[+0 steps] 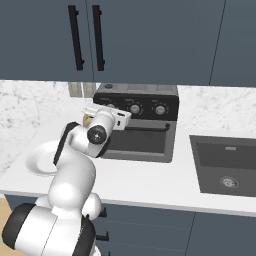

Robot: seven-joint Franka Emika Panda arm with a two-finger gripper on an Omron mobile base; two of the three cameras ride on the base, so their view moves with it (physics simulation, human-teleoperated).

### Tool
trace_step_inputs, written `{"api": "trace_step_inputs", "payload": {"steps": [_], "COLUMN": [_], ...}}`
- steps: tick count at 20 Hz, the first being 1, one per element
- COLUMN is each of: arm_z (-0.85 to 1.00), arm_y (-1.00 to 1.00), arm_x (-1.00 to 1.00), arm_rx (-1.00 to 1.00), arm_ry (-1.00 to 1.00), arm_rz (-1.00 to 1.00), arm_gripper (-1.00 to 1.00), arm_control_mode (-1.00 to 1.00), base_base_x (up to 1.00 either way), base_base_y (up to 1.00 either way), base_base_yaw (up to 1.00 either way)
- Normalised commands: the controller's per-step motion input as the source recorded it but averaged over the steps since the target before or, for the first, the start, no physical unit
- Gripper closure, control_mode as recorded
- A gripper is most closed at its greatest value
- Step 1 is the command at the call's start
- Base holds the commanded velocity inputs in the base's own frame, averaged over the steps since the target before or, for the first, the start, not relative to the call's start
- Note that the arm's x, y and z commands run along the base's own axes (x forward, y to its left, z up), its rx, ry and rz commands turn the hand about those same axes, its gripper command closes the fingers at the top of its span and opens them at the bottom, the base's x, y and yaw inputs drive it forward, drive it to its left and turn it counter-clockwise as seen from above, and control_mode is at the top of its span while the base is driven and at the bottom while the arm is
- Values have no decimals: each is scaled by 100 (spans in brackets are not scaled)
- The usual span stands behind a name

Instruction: Pick up the kebab skewer and baguette bread, and place them inside the toaster oven. Close the toaster oven door and start by setting the timer.

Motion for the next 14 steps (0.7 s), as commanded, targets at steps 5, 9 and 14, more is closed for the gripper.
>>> {"api": "trace_step_inputs", "payload": {"steps": [5,9,14], "arm_z": [0,0,0], "arm_y": [0,0,0], "arm_x": [0,0,-1], "arm_rx": [15,14,18], "arm_ry": [0,0,0], "arm_rz": [-5,-5,-3], "arm_gripper": [100,100,100], "arm_control_mode": [-100,-100,-100], "base_base_x": [0,0,0], "base_base_y": [0,0,0], "base_base_yaw": [0,0,0]}}
